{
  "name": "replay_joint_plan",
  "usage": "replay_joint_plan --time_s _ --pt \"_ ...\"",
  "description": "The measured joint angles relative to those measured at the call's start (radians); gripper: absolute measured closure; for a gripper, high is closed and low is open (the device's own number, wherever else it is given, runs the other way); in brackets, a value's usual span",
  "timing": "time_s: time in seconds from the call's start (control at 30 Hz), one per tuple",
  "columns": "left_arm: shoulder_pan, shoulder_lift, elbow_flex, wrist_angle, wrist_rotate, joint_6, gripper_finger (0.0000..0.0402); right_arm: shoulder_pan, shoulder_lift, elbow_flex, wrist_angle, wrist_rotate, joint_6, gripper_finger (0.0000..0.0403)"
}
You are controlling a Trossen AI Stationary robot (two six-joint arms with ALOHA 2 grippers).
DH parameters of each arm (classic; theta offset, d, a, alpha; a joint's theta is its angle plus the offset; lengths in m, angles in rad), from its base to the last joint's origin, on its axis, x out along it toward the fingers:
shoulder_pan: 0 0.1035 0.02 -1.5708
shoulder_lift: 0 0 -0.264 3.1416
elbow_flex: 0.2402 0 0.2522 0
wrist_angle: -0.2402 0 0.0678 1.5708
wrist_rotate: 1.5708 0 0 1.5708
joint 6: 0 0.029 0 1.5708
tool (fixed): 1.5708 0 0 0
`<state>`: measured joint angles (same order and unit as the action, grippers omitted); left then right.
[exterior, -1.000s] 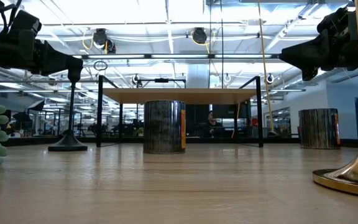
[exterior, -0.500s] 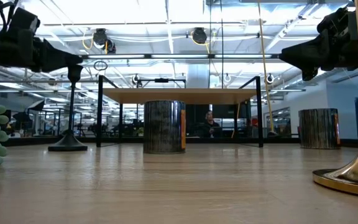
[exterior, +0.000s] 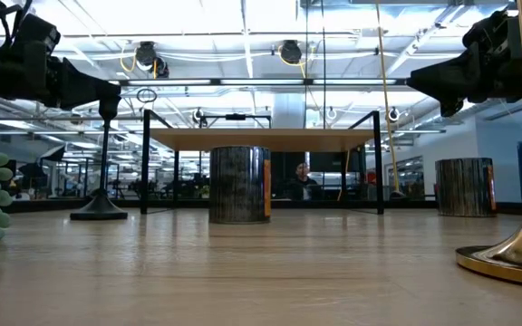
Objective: Pick & Place candle stick holders
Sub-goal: Put the right orange scented candle on the shelf
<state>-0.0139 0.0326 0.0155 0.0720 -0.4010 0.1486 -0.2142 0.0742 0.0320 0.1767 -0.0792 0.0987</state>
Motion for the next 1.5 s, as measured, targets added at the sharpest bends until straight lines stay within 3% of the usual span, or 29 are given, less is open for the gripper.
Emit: replay_joint_plan --time_s 0.23,0.37,0.47,1.0,1.27,1.5 --pt "0.000 0.000 0.001 -0.006 0.004 -0.020 0.0354 0.000 0.000 0.000 0.106 0.000 -0.035 0.0314" --pt "0.000 0.000 0.001 -0.002 0.008 -0.020 0.0354 -0.003 0.000 0.000 0.188 0.042 -0.164 0.0314" --pt "0.000 0.000 0.001 -0.002 0.008 -0.021 0.0349 -0.003 0.008 0.000 0.192 0.052 -0.174 0.0314" --pt "0.000 0.000 0.001 0.041 0.007 0.024 0.0205 -0.003 0.167 0.000 0.219 0.052 -0.164 0.0300" --pt "0.000 0.000 0.001 0.103 0.007 0.025 0.0190 -0.003 0.234 0.000 0.352 0.054 -0.198 0.0240" --pt "0.000 0.000 0.001 0.104 0.007 0.036 0.0190 -0.003 0.241 0.000 0.351 0.056 -0.170 0.0241"
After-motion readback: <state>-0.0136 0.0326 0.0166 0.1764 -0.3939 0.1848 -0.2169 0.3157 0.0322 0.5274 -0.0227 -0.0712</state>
